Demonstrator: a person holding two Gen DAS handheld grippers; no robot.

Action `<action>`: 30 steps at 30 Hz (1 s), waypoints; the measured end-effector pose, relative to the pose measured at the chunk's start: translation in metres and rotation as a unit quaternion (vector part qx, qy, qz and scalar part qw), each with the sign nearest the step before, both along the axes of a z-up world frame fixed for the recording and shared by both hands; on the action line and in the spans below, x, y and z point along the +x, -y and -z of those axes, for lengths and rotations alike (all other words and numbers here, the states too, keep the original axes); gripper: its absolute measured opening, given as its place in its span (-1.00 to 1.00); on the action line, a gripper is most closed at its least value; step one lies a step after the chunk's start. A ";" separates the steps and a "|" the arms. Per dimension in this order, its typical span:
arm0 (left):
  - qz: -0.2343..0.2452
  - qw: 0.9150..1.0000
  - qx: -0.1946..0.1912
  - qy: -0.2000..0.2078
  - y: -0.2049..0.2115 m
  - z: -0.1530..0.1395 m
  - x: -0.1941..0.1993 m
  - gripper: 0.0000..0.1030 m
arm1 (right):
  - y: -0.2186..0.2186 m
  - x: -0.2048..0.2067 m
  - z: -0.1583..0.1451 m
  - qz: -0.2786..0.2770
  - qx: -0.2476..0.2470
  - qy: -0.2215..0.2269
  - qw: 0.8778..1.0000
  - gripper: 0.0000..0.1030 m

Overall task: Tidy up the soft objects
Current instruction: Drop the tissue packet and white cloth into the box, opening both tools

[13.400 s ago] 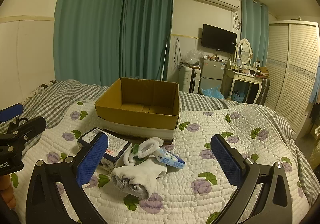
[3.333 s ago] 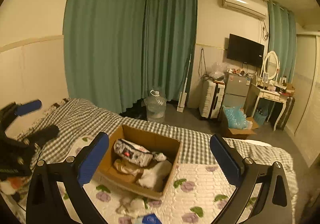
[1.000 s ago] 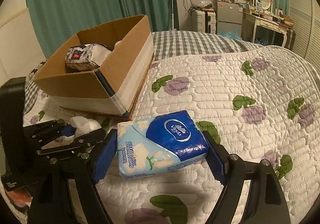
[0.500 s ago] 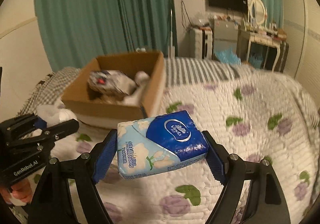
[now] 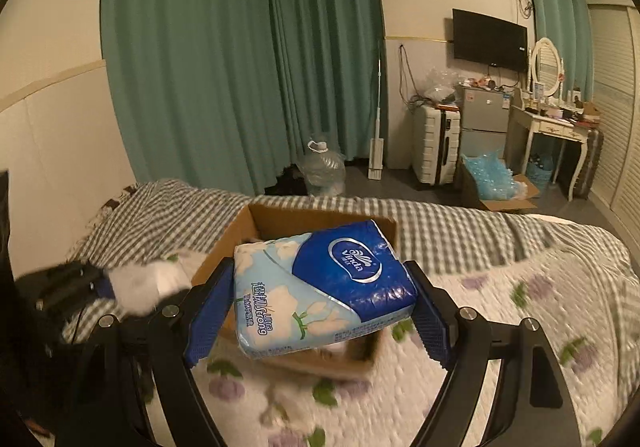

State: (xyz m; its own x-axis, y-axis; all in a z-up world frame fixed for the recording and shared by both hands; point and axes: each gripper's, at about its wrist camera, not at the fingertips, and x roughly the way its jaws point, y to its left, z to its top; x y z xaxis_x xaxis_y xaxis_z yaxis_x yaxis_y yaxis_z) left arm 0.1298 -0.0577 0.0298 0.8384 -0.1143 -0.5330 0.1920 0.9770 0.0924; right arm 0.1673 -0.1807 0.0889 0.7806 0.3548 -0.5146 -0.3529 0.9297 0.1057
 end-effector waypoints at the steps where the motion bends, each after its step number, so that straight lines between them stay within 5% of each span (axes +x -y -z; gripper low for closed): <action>1: 0.000 1.000 0.000 0.000 -0.002 0.003 0.010 -0.37 | -0.005 0.011 0.003 0.002 -0.001 -0.001 1.000 0.58; 8: 0.000 1.000 -0.013 -0.021 -0.012 0.032 0.063 -0.29 | -0.017 0.072 0.035 0.004 0.020 -0.027 0.999 0.61; 11: 0.000 1.000 -0.010 -0.029 -0.014 0.048 0.085 0.35 | -0.020 0.085 0.049 0.019 -0.003 -0.026 0.999 0.88; 20: -0.048 0.998 0.003 -0.034 -0.019 0.071 0.106 0.37 | 0.006 0.083 0.051 0.054 0.001 -0.011 0.998 0.95; 24: -0.059 0.998 0.001 -0.025 -0.023 0.060 0.094 0.37 | 0.022 0.061 0.029 0.062 -0.005 0.001 0.998 0.95; 30: -0.057 0.998 -0.011 0.031 -0.027 0.004 0.046 0.39 | 0.025 0.004 -0.022 0.064 -0.049 0.032 0.996 0.95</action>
